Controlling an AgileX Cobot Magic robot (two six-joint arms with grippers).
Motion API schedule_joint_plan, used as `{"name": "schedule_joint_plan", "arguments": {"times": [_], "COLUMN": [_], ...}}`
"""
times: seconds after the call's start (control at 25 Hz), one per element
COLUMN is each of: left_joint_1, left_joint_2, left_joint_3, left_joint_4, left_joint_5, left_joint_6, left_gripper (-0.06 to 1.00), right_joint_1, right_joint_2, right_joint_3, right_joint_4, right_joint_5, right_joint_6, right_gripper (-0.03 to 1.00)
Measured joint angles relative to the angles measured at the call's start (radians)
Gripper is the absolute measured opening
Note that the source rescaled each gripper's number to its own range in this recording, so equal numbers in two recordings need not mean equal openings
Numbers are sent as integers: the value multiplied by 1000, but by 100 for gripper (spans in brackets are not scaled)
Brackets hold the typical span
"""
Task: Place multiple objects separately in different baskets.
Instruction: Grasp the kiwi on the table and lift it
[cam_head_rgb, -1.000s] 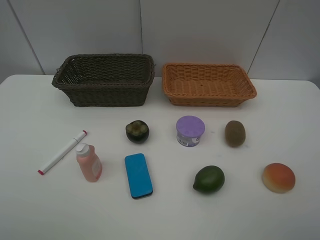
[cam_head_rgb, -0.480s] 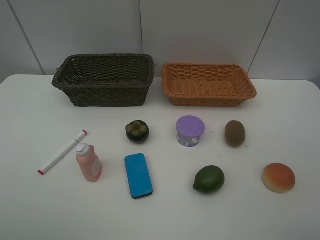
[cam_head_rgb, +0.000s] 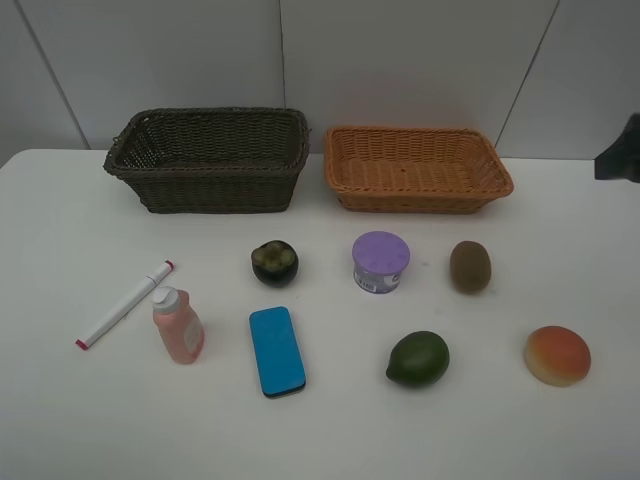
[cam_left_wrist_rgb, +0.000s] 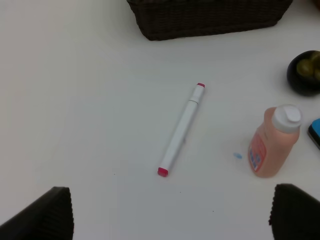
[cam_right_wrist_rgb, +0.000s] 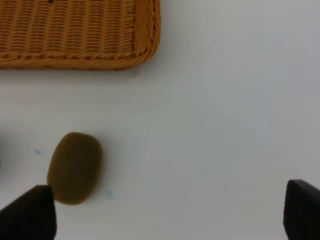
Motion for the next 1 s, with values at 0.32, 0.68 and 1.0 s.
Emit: {"name": "schedule_joint_plan", "arguments": {"times": [0.32,0.68,1.0], "left_joint_1": [0,0,0], "left_joint_2": [0,0,0], "left_joint_3": [0,0,0], "left_joint_4": [0,0,0], "left_joint_5": [0,0,0], "left_joint_6": [0,0,0], "left_gripper": [100,100,100], "right_joint_1": [-3,97,133], "right_joint_2": [222,407,551], "right_joint_3": [-7,-14,-14], "right_joint_4": [116,139,143], "right_joint_5": [-106,-214,-270], "right_joint_6": [-4,-30,-31], "right_gripper": [98,98,98]}}
